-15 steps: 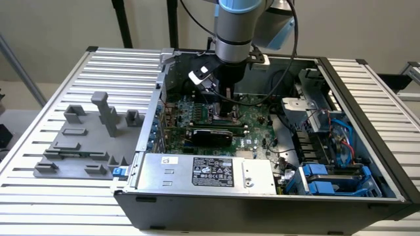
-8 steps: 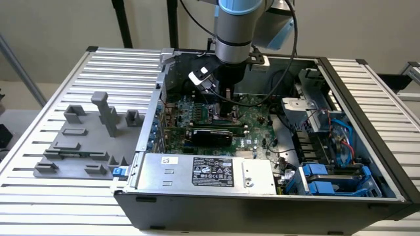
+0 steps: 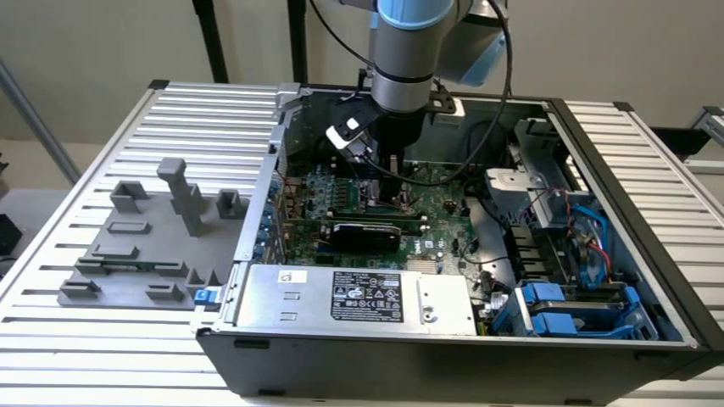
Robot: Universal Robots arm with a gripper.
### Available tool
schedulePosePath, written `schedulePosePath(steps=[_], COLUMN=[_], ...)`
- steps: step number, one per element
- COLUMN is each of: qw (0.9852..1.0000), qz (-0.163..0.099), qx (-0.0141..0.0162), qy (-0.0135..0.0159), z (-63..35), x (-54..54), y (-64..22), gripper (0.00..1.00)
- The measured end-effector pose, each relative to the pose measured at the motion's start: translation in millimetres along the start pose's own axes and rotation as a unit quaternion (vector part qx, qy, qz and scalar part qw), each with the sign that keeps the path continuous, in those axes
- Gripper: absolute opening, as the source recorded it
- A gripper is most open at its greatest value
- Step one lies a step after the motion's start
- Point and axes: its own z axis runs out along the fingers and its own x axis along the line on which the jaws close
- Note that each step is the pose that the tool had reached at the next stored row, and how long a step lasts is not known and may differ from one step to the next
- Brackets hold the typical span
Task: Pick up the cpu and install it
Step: 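Place the cpu into insertion slot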
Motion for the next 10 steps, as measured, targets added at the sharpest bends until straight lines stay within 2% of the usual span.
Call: schedulePosePath(steps=[6,10], qw=[1.0000,0.9999], qz=[0.003,0.011], qx=[-0.0001,-0.0004], qy=[-0.0004,-0.0021], z=[4.4,6.6], x=[1.8,2.6], y=[0.9,1.4], gripper=[0.54,0.54])
